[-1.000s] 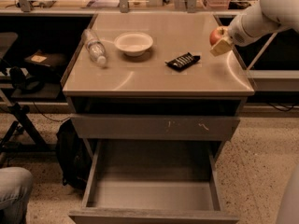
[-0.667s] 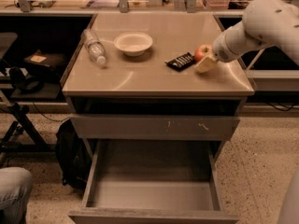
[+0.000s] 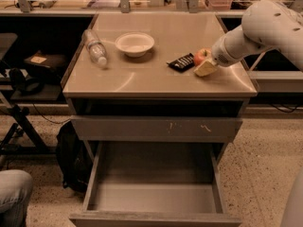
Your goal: Pick apple from middle drawer and place on counter
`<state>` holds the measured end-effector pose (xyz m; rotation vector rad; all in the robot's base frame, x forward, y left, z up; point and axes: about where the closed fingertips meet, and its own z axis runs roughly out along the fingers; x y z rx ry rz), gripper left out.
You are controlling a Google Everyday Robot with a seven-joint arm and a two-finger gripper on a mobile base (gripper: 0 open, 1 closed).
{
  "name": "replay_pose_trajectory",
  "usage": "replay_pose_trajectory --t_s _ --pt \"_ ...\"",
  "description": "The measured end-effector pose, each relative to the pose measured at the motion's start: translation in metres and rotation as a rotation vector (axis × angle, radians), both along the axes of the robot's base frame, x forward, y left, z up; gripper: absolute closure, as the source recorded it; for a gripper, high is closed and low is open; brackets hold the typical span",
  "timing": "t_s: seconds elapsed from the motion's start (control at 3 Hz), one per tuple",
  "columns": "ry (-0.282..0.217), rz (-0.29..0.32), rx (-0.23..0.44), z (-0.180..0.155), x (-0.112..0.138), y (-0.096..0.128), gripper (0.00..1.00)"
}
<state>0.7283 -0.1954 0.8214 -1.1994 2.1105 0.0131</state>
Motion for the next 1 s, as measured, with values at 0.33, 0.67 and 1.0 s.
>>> replay_pose_trajectory --t_s 0.33,0.67,1.0 --pt "0.0 0.0 0.0 0.0 0.0 0.0 0.58" --pt "0.0 0.0 0.0 0.0 0.0 0.0 0.36" --pt "0.0 0.0 0.0 -0.0001 0.0 0.0001 0.12"
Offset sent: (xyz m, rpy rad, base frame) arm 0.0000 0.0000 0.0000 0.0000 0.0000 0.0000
